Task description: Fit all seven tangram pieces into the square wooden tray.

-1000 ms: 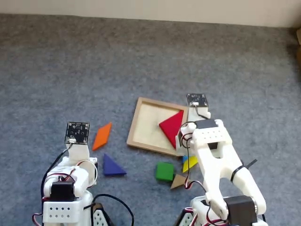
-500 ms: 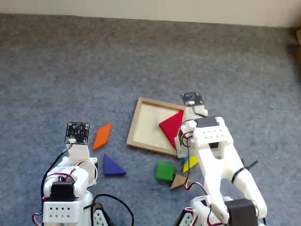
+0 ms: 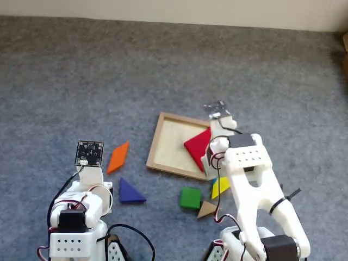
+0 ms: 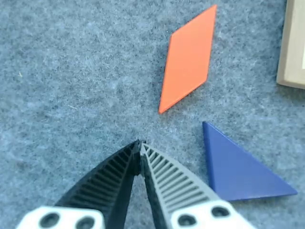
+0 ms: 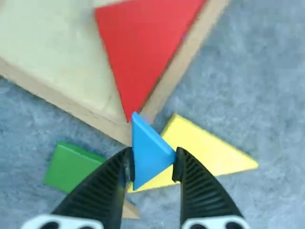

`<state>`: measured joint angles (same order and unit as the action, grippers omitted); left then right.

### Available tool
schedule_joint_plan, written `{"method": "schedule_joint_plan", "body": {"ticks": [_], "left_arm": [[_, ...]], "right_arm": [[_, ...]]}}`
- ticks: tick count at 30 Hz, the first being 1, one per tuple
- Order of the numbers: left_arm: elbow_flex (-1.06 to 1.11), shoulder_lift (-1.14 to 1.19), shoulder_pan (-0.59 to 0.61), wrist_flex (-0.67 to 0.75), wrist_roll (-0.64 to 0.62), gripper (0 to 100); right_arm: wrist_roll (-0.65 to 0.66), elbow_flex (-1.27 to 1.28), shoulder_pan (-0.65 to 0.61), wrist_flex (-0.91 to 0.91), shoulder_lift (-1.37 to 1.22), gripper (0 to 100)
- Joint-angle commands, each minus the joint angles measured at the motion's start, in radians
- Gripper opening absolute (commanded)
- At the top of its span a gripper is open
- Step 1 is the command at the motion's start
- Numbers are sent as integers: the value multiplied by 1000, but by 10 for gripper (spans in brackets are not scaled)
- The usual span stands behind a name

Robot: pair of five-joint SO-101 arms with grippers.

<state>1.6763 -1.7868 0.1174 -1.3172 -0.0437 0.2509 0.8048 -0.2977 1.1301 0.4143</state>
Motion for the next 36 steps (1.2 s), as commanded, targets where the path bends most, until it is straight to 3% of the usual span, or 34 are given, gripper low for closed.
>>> {"method": "schedule_joint_plan", "body": {"ticks": [1, 7, 14, 29, 36], "left_arm": [[19, -42, 13, -3, -8, 7], [19, -42, 13, -3, -8, 7], [19, -42, 13, -3, -8, 7], [19, -42, 13, -3, -8, 7], [19, -42, 13, -3, -8, 7]], "right_arm": [[87, -61, -45, -64, 39, 48], [230, -54, -114, -197, 38, 47], [308, -51, -176, -311, 36, 47], [440, 64, -239, -320, 36, 47], [440, 65, -239, -320, 36, 47]]}}
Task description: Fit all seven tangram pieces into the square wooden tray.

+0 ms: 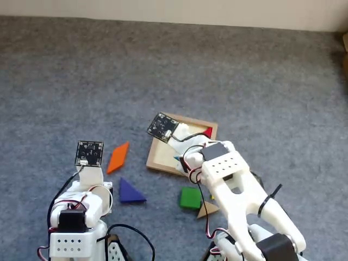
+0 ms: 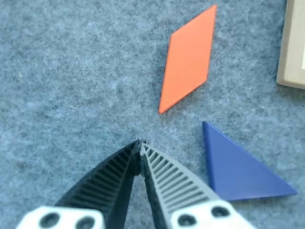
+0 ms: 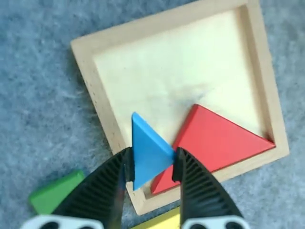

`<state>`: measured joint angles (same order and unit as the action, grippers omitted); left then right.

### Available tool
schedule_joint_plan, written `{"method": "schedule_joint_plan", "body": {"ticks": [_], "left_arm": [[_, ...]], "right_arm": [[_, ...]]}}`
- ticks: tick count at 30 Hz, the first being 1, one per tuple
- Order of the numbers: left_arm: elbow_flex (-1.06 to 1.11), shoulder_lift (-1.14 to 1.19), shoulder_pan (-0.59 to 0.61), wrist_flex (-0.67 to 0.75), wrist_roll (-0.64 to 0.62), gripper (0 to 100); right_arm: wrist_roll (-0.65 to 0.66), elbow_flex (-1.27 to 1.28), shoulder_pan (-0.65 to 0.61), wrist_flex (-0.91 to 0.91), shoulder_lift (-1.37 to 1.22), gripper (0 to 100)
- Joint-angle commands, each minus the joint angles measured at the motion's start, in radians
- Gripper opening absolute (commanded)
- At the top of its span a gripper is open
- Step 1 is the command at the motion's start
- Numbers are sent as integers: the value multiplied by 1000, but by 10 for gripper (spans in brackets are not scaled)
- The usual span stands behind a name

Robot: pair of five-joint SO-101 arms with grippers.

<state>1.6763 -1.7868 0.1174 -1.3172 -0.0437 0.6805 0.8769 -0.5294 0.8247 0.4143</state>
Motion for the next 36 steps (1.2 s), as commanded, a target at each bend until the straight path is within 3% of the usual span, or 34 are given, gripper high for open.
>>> {"method": "schedule_joint_plan", "body": {"ticks": [1, 10, 32, 36], "left_arm": [[19, -42, 13, -3, -8, 7], [19, -42, 13, -3, -8, 7], [19, -42, 13, -3, -8, 7], [19, -42, 13, -3, -8, 7]], "right_arm": [[11, -7, -7, -15, 36, 47], [118, 12, -5, -15, 36, 47], [117, 13, -4, -15, 35, 53], [117, 15, 7, -13, 35, 125]]}}
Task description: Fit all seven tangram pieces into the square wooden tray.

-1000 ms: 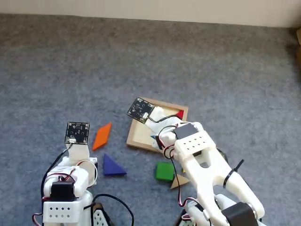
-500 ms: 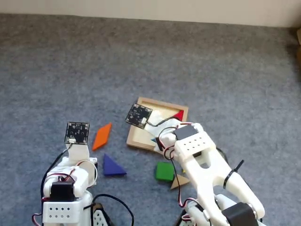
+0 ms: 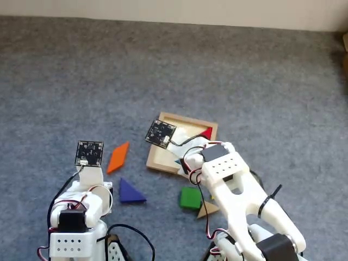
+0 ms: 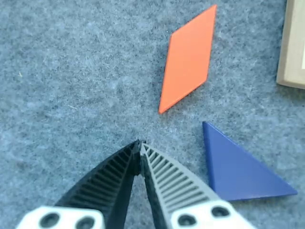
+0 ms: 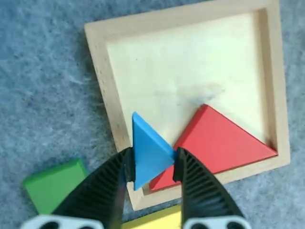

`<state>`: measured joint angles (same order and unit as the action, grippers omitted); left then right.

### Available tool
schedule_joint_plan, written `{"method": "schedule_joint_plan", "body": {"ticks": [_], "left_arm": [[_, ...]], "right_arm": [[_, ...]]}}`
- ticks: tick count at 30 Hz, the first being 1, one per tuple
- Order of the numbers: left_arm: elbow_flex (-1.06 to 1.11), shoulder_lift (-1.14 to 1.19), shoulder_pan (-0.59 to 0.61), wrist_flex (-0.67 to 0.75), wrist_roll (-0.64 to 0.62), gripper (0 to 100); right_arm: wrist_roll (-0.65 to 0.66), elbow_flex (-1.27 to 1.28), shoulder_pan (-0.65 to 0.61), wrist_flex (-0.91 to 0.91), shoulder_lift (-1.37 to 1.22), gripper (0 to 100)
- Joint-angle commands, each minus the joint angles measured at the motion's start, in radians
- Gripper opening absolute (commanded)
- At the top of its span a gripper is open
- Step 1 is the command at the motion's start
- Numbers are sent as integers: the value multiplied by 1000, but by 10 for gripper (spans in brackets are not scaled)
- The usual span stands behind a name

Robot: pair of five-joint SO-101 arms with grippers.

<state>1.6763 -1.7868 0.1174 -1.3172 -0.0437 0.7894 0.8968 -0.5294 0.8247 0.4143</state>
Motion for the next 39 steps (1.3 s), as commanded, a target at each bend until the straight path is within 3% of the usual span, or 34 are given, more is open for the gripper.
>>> {"method": "schedule_joint_plan", "body": {"ticks": [1, 15, 18, 24, 34, 39], "left_arm": [[19, -42, 13, -3, -8, 7], [19, -42, 13, -3, -8, 7], [19, -42, 13, -3, -8, 7], [19, -42, 13, -3, -8, 7], [19, -42, 13, -3, -8, 7], [19, -42, 13, -3, -8, 7]], "right_arm": [[6, -5, 15, -13, 35, 146], [3, -7, 28, -13, 36, 163], [-124, -16, 28, -13, 38, 152], [-370, -101, 27, -102, 36, 17], [-437, -107, -91, -119, 22, 15], [-446, -136, -88, -128, -156, 15]]}}
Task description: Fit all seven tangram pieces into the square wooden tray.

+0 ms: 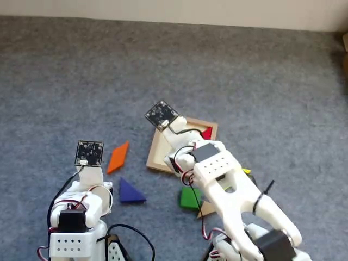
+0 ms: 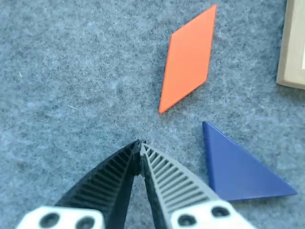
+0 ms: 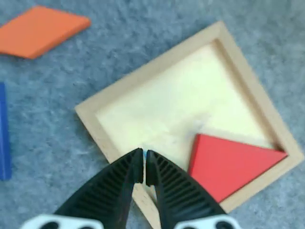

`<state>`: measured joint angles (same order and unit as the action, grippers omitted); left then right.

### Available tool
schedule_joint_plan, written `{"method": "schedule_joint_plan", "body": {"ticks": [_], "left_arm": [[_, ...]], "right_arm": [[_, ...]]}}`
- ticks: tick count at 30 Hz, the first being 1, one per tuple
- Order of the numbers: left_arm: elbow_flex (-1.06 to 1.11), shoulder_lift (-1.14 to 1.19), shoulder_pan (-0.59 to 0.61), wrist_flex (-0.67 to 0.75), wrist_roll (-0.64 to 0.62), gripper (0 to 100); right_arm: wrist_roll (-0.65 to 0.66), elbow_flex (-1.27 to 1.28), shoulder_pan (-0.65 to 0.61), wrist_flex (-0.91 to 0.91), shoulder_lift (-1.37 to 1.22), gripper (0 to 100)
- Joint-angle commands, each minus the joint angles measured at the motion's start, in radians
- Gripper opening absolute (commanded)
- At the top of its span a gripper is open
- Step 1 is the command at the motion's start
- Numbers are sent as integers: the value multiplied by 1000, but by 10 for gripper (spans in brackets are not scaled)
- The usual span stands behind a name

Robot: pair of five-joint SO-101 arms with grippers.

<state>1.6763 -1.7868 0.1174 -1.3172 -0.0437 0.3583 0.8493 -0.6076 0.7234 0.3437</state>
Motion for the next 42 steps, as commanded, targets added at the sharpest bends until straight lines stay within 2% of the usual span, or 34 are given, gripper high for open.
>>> {"method": "schedule_joint_plan", "body": {"ticks": [1, 6, 27, 36, 42], "left_arm": [[19, -42, 13, -3, -8, 7], [19, -42, 13, -3, -8, 7], [19, -42, 13, -3, -8, 7], [19, -42, 13, -3, -8, 7], [19, -42, 13, -3, -8, 7]], "right_arm": [[-29, -111, -10, -33, -127, 14], [-55, -191, -10, -36, -240, 13], [-55, -176, 33, 8, -239, 12], [-55, -136, 35, 27, -76, 12], [-52, -62, 36, 31, -64, 12]]}}
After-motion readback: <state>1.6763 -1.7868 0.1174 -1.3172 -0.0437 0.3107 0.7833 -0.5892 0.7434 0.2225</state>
